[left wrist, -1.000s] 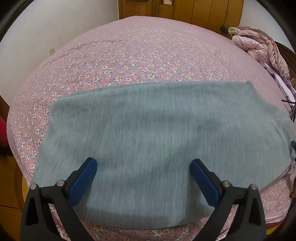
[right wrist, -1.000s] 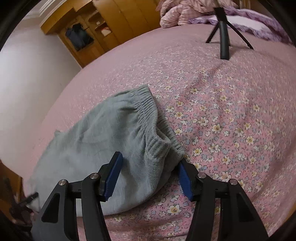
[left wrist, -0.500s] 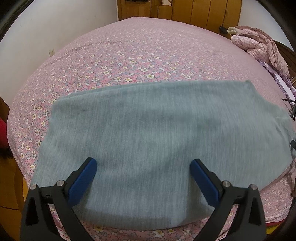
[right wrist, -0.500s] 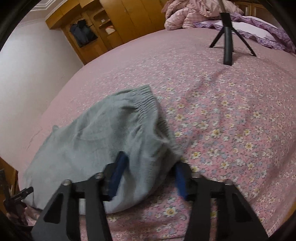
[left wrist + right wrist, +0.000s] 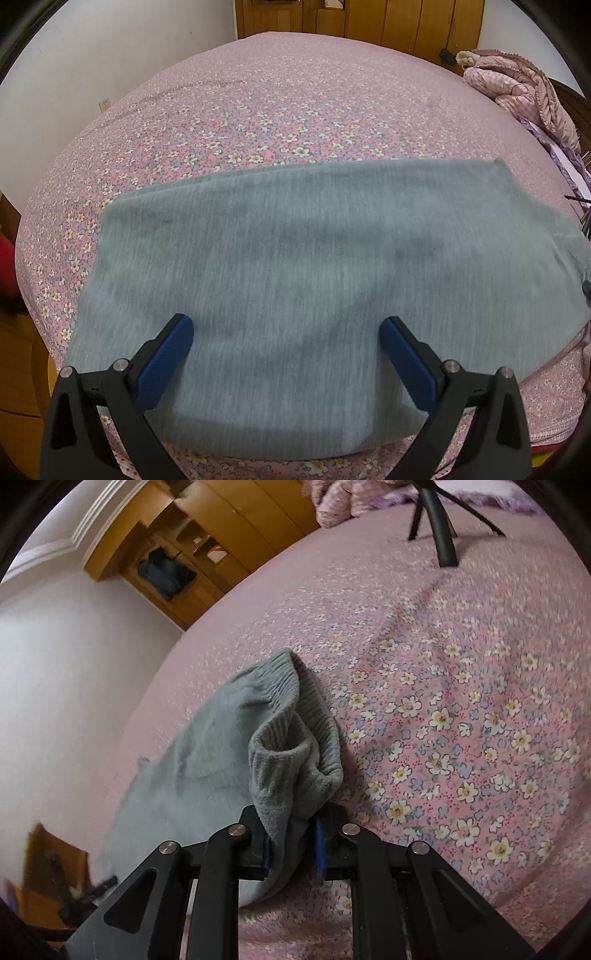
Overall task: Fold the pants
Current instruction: 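Lift the grey waistband with the right gripper and fold it over the pants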
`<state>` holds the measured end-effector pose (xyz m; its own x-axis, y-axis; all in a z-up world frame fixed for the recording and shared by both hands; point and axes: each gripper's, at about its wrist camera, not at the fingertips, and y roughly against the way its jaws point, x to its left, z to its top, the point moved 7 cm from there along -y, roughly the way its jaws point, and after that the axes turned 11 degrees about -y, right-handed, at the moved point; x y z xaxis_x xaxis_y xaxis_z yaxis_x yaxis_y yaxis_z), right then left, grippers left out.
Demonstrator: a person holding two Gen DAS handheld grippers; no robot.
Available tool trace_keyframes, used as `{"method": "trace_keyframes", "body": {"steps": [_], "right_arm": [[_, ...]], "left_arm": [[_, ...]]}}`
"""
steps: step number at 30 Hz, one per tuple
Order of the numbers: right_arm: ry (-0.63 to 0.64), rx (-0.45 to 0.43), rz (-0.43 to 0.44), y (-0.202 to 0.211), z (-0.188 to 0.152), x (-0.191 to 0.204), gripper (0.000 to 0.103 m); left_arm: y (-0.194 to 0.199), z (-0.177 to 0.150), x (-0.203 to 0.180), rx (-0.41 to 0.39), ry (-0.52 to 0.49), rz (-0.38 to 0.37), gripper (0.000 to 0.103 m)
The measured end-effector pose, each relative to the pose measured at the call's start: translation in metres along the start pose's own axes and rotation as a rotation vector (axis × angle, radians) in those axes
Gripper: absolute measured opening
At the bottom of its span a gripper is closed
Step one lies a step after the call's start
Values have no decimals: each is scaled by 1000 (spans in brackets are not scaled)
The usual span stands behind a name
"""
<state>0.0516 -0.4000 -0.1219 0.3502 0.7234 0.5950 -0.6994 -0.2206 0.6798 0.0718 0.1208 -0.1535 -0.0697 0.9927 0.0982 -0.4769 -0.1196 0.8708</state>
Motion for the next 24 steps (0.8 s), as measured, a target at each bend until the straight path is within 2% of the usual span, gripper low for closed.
{"method": "trace_keyframes", "body": {"steps": [7,13,19,24], "right_arm": [[13,1,-37,-15,13,3,19],[228,-50,-184,-13,8,41,17],[378,-88,-199,0,2,90,15],[487,-88,-174,4,-10,127,15]], "left_arm": [[-1,1,0,0,0,-2,103],[2,-1,-1,8,-14,-10,103],[10,-1,2,12,16,-51,103],[21,1,10,-14,53,-61,103]]}}
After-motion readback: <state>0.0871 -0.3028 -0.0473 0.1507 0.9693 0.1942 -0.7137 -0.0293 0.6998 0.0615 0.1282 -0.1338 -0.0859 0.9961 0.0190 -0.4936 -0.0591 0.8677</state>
